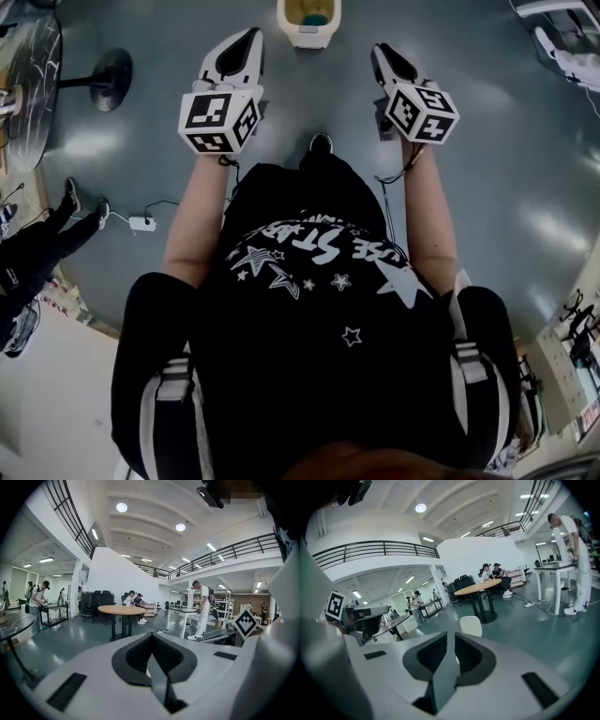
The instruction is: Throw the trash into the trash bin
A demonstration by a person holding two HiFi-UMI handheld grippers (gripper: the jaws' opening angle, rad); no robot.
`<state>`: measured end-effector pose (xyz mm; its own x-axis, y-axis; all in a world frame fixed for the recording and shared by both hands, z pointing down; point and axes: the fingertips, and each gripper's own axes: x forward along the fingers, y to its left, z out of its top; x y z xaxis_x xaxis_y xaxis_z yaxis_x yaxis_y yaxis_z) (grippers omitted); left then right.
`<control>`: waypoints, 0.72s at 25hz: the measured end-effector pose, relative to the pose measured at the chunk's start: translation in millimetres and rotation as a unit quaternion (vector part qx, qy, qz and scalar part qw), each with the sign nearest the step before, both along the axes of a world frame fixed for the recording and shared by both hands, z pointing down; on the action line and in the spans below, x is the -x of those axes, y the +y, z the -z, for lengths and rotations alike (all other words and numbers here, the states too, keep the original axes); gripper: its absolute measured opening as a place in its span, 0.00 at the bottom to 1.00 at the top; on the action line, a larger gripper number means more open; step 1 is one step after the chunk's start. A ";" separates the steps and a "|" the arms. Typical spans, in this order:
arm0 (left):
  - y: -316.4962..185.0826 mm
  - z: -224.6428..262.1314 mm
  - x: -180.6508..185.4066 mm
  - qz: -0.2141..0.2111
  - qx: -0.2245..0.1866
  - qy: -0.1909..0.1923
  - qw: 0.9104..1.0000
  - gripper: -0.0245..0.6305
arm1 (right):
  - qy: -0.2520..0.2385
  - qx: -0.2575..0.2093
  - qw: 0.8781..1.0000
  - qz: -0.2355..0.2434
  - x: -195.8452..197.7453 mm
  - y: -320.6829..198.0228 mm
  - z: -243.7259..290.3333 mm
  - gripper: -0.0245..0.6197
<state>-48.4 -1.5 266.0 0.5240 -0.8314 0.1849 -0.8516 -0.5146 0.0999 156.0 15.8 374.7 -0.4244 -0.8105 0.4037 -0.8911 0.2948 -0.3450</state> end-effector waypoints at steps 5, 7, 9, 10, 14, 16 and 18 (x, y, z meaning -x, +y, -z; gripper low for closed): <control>22.0 2.4 16.7 -0.002 0.002 0.014 1.000 0.05 | 0.012 -0.004 1.000 -0.006 14.6 15.7 7.5 0.12; 34.7 0.0 28.4 -0.001 0.007 0.020 1.000 0.05 | 0.016 -0.006 1.000 -0.011 24.4 25.4 10.2 0.11; 48.1 -1.9 41.4 -0.004 0.009 0.021 1.000 0.05 | 0.016 -0.009 1.000 -0.021 36.1 37.2 12.7 0.10; 54.9 -2.6 47.5 -0.006 0.011 0.021 1.000 0.05 | 0.016 -0.010 1.000 -0.025 42.2 43.7 13.9 0.09; 80.1 -1.4 66.2 -0.012 0.011 0.022 1.000 0.05 | 0.023 -0.014 0.999 -0.027 63.8 67.9 19.3 0.07; 91.7 0.7 74.2 -0.015 0.007 0.025 1.000 0.05 | 0.028 -0.017 0.999 -0.028 73.1 79.7 22.4 0.06; 102.2 3.4 82.4 -0.016 0.004 0.030 0.999 0.05 | 0.033 -0.021 0.999 -0.029 82.2 90.9 26.1 0.05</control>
